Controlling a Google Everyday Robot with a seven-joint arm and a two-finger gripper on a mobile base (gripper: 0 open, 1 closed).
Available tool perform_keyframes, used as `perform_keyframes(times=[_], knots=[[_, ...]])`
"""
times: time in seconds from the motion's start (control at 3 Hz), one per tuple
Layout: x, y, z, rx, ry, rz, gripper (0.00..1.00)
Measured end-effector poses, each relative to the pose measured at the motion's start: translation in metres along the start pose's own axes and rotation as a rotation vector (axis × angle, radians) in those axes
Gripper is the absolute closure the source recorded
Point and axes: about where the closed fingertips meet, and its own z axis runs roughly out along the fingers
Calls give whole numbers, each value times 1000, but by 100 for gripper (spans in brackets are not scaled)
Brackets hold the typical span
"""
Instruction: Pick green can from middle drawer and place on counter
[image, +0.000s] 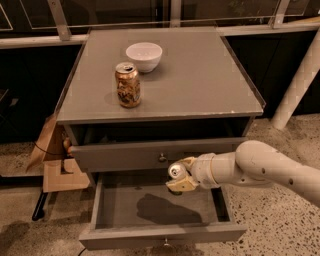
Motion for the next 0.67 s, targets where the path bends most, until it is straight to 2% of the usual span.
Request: perform_keyframes(times=[0.33, 0.67], knots=[[-5, 1, -3, -7, 0, 4, 100], [-33, -2, -41, 21, -13, 41, 100]])
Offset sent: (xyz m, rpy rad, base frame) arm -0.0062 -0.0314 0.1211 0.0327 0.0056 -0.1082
